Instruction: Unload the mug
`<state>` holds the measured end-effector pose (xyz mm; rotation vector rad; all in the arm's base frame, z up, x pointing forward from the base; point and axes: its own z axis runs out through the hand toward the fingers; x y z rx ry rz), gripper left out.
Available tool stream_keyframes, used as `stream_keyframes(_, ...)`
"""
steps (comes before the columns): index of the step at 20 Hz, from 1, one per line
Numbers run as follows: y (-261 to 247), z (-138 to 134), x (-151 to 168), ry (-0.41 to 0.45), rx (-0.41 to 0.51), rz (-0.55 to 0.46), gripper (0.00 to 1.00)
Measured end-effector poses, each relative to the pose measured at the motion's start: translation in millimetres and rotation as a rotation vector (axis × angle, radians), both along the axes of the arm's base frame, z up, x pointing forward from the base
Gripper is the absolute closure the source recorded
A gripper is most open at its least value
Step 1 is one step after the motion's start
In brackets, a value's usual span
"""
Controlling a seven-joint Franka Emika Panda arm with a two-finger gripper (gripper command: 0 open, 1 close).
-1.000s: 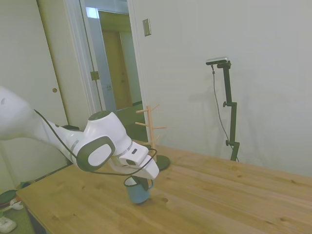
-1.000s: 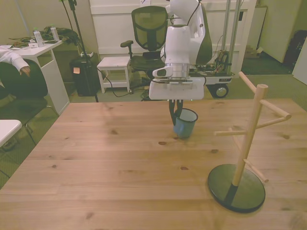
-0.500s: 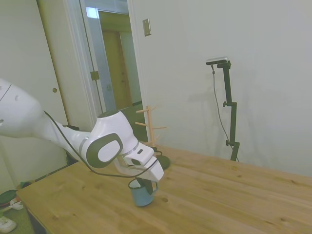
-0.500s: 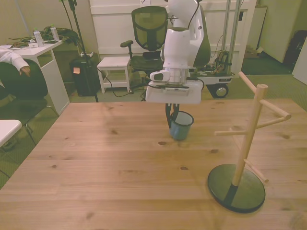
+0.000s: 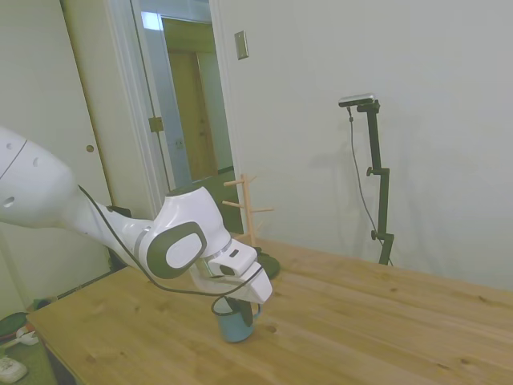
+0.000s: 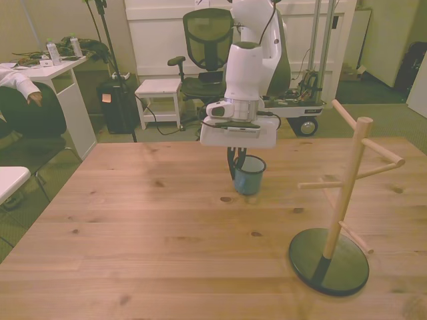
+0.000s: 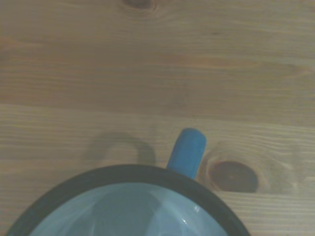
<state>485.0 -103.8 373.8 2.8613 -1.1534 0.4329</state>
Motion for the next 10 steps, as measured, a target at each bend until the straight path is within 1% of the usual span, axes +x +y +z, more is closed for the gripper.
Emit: stream_keyframes(10, 0.7, 0.8, -0.1, 0.001, 0.000, 0.000, 0.00)
